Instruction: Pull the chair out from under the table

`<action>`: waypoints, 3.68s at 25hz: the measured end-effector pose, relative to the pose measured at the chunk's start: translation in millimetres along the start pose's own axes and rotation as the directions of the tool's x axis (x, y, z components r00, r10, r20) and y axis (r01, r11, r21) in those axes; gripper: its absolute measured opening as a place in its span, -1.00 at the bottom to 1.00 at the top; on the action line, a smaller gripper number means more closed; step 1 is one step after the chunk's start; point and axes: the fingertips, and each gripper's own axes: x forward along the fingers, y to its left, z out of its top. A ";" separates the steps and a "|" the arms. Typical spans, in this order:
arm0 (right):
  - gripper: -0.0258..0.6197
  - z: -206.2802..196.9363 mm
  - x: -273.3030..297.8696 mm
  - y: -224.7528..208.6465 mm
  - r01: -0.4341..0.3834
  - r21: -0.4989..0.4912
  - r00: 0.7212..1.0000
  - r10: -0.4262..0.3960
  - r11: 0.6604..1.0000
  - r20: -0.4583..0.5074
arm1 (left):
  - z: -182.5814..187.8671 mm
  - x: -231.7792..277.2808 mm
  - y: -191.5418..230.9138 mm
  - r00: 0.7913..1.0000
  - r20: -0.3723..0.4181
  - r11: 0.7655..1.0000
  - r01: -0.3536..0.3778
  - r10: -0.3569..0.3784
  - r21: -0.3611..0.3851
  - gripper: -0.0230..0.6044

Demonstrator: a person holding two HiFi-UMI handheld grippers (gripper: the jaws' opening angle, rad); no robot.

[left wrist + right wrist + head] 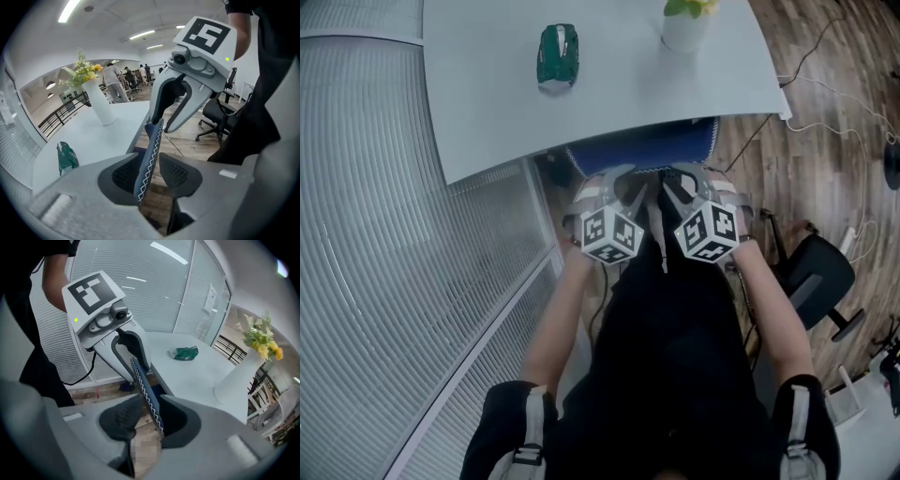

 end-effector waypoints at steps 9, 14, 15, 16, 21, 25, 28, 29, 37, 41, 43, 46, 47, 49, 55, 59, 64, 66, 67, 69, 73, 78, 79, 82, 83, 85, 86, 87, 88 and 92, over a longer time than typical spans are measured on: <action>-0.59 -6.0 30.5 8.7 -0.030 -0.165 0.998 0.021 0.986 -0.054 | -13.0 22.4 -0.3 0.998 -0.068 0.999 0.019 -0.016 0.049 -0.46; -0.57 -12.7 43.2 10.4 -0.031 -0.236 0.997 0.012 0.971 -0.078 | -19.7 32.9 -5.0 0.996 -0.089 0.994 0.035 -0.026 0.099 -0.42; -0.57 -14.1 45.2 9.1 -0.030 -0.242 0.996 0.010 0.970 -0.083 | -20.6 34.6 -4.3 0.996 -0.091 0.994 0.032 -0.022 0.105 -0.43; -0.57 -15.5 46.7 7.9 -0.030 -0.246 0.996 0.008 0.969 -0.088 | -21.3 36.1 -3.7 0.995 -0.093 0.994 0.028 -0.018 0.109 -0.43; -0.57 -18.2 48.8 8.4 -0.034 -0.225 0.996 0.015 0.974 -0.084 | -25.5 41.4 -5.0 0.995 -0.094 0.983 0.001 0.017 0.183 -0.46; -0.58 -18.9 48.3 10.3 -0.021 -0.221 0.997 0.003 0.975 -0.083 | -26.1 40.5 -7.5 0.996 -0.089 0.976 -0.011 0.031 0.216 -0.50; -0.59 -20.4 48.7 11.9 -0.007 -0.214 0.997 -0.010 0.977 -0.080 | -26.6 40.3 -9.6 0.996 -0.087 0.976 -0.018 0.037 0.215 -0.51; -0.59 -21.0 48.8 12.8 -0.006 -0.210 0.997 -0.011 0.978 -0.080 | -26.9 40.3 -10.7 0.995 -0.086 0.976 -0.021 0.040 0.216 -0.51; -0.60 -29.5 46.5 32.1 -0.051 -0.156 0.995 0.036 0.986 -0.098 | -32.3 35.8 -32.4 0.995 -0.095 0.982 0.024 -0.007 0.186 -0.56; -0.60 -36.5 45.9 49.3 -0.122 -0.121 0.986 0.105 0.985 -0.132 | -37.9 32.8 -48.8 0.994 -0.101 0.983 0.061 -0.044 0.170 -0.59; -0.60 -39.8 46.0 57.8 -0.133 -0.130 0.982 0.113 0.983 -0.151 | -41.5 31.3 -56.7 0.991 -0.114 0.985 0.080 -0.063 0.150 -0.60; -0.60 -46.5 45.0 73.0 -0.124 -0.164 0.979 0.094 0.979 -0.180 | -47.0 28.8 -71.6 0.987 -0.134 0.986 0.110 -0.093 0.126 -0.62; -0.61 -49.1 43.6 78.3 -0.125 -0.170 0.978 0.092 0.977 -0.190 | -48.0 27.7 -77.3 0.985 -0.137 0.985 0.121 -0.104 0.124 -0.62; -0.61 -52.6 41.2 87.1 -0.132 -0.169 0.973 0.096 0.977 -0.208 | -49.7 25.3 -86.4 0.983 -0.138 0.982 0.141 -0.124 0.123 -0.63; -0.61 -55.4 39.6 112.1 -0.146 -0.122 0.966 0.115 0.982 -0.233 | -61.8 17.0 -106.6 0.977 -0.147 0.981 0.172 -0.156 0.096 -0.63; -0.62 -54.5 40.1 128.7 -0.142 -0.108 0.962 0.111 0.984 -0.250 | -71.3 10.1 -117.7 0.969 -0.162 0.975 0.201 -0.184 0.093 -0.63; -0.62 -55.8 40.8 164.0 -0.168 -0.044 0.950 0.150 0.985 -0.272 | -90.4 -0.9 -142.1 0.958 -0.182 0.966 0.240 -0.220 0.096 -0.63; -0.62 -57.4 39.3 177.3 -0.171 -0.034 0.949 0.155 0.985 -0.275 | -95.6 -5.4 -151.2 0.956 -0.188 0.965 0.244 -0.223 0.097 -0.63; -0.62 -59.0 38.0 182.7 -0.170 -0.030 0.948 0.155 0.985 -0.278 | -97.5 -7.9 -156.8 0.954 -0.191 0.964 0.250 -0.230 0.086 -0.62; -0.62 -62.3 35.7 192.1 -0.176 -0.021 0.945 0.163 0.984 -0.284 | -100.7 -12.7 -166.8 0.950 -0.195 0.964 0.260 -0.245 0.056 -0.62; -0.63 -64.9 28.4 205.9 -0.207 -0.015 0.937 0.194 0.978 -0.289 | -101.8 -17.7 -179.2 0.949 -0.191 0.962 0.267 -0.251 0.063 -0.63; -0.63 -67.7 19.2 207.8 -0.195 -0.027 0.941 0.180 0.980 -0.286 | -96.5 -21.3 -187.9 0.949 -0.183 0.959 0.274 -0.256 0.080 -0.64; -0.63 -69.4 16.5 208.2 -0.192 -0.032 0.942 0.175 0.981 -0.286 | -93.9 -21.9 -190.4 0.950 -0.180 0.959 0.272 -0.254 0.082 -0.64; -0.63 -72.6 5.1 210.1 -0.189 -0.041 0.945 0.171 0.981 -0.279 | -85.9 -25.6 -199.5 0.951 -0.177 0.959 0.272 -0.255 0.083 -0.65; -0.63 -72.9 1.5 211.8 -0.192 -0.037 0.946 0.175 0.981 -0.273 | -83.5 -26.8 -201.9 0.952 -0.175 0.960 0.268 -0.251 0.081 -0.65; -0.63 -74.2 -5.2 216.8 -0.198 -0.032 0.947 0.182 0.980 -0.266 | -80.6 -30.0 -208.7 0.953 -0.175 0.962 0.263 -0.247 0.075 -0.64; -0.63 -75.2 -8.5 220.1 -0.201 -0.032 0.947 0.185 0.979 -0.264 | -79.9 -31.9 -213.3 0.953 -0.176 0.962 0.263 -0.247 0.072 -0.65; -0.63 -76.6 -12.1 223.8 -0.203 -0.033 0.946 0.188 0.979 -0.263 | -79.3 -33.8 -218.4 0.952 -0.178 0.962 0.264 -0.248 0.069 -0.64; -0.63 -78.4 -15.8 227.6 -0.206 -0.034 0.947 0.190 0.978 -0.261 | -78.4 -35.6 -223.9 0.951 -0.180 0.962 0.265 -0.250 0.067 -0.65; -0.63 -90.6 -31.6 245.9 -0.218 -0.025 0.945 0.205 0.976 -0.255 | -73.4 -41.4 -249.1 0.949 -0.193 0.962 0.267 -0.251 0.064 -0.64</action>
